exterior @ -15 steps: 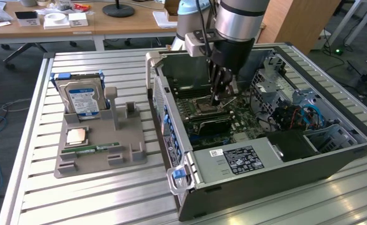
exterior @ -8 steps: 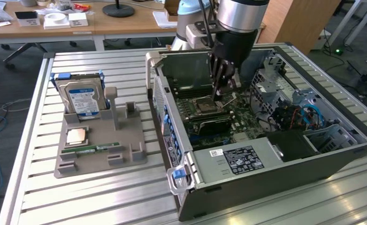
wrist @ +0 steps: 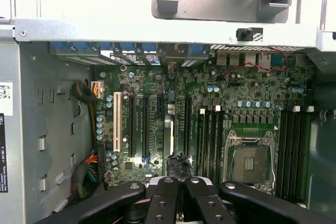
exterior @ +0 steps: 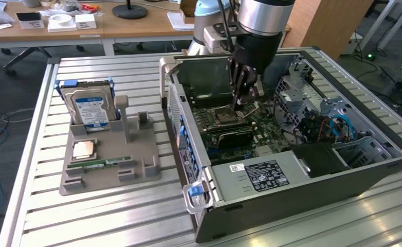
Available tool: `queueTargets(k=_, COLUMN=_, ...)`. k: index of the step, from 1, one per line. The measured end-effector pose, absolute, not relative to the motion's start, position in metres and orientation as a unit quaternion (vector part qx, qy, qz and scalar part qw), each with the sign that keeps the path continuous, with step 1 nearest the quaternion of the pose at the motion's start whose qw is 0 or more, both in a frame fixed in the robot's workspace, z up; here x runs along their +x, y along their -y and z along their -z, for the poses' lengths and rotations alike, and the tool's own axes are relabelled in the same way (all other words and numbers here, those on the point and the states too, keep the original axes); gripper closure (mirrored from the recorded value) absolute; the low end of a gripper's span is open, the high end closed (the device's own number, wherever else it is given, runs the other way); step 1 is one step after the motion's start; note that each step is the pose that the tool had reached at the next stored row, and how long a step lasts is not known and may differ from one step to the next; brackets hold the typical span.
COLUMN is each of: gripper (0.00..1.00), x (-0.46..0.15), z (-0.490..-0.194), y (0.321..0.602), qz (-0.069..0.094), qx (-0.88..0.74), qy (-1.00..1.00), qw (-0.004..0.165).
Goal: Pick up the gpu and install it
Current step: 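Press down on the gpu until it lock into place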
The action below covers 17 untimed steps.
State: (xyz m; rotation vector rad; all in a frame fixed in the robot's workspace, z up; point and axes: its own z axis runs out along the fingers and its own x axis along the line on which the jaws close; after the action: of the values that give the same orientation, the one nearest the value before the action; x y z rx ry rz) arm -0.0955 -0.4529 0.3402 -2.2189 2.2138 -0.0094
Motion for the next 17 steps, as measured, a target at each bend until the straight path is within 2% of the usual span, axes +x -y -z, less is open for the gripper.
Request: queueTargets(k=17, gripper=0.89, x=-0.095, z=-0.351, y=0.453, qz=0.003, qx=-0.708, qy=-0.706, qw=0.004)
